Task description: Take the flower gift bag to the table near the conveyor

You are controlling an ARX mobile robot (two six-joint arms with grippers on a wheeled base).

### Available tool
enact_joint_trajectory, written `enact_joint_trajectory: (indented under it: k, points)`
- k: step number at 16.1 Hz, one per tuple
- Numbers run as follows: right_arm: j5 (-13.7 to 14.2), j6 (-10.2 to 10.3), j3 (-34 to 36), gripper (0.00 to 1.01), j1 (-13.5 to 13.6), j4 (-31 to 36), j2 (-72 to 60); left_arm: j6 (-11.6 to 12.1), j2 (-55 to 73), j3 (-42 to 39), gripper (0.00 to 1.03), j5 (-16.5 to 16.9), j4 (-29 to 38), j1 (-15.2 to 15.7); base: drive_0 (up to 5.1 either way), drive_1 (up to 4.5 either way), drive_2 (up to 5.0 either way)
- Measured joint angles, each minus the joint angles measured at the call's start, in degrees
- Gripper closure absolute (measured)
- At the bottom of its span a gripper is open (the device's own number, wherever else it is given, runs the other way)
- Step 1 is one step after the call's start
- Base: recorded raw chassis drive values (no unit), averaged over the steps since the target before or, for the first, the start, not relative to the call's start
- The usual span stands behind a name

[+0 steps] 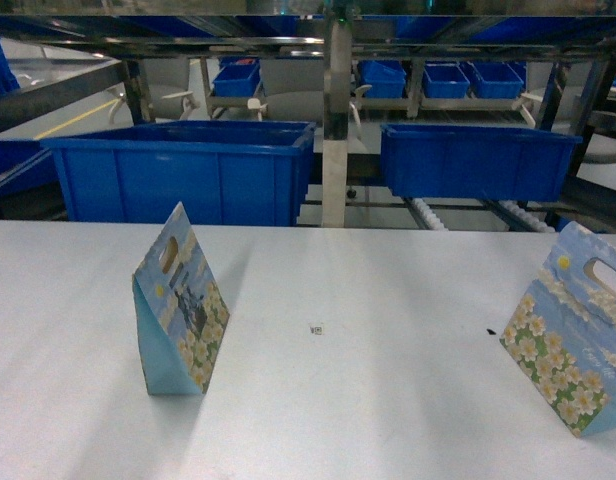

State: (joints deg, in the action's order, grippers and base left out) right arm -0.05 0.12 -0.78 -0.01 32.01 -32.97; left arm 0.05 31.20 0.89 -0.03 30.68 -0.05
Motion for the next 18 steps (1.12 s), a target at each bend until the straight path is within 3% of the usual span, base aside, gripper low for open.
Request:
enact_joint_trajectory:
  k: [11, 14, 16, 17, 18]
  points:
    - [0.0, 0.0, 0.0, 0.99, 0.0, -6.8, 7.3, 0.0, -7.0, 0.0, 1.01, 0.0, -6.4, 0.0, 0.0, 0.00, 0.0]
    - [0.0, 0.0, 0.0, 0.99, 0.0, -19.2, 20.3, 0.0, -19.1, 0.0, 1.01, 0.0, -18.5, 0.0, 0.0, 0.00, 0.0]
    - [0.0, 0.0, 0.0, 0.99, 0.0, -22.6, 23.5, 0.0, -24.9, 0.0, 1.01, 0.0, -25.7, 0.0, 0.0, 0.00, 0.0]
    - [0.0, 0.0, 0.0, 0.99, 0.0, -32.1, 30.1, 0.0, -30.6, 0.0, 1.01, -0.1, -31.0, 0.0, 0.0, 0.00, 0.0]
    - [0.1, 0.0, 0.0, 0.99, 0.0, -32.3, 32.0, 0.0, -30.6, 0.1, 1.01, 0.0, -29.7, 0.0, 0.0, 0.00, 0.0]
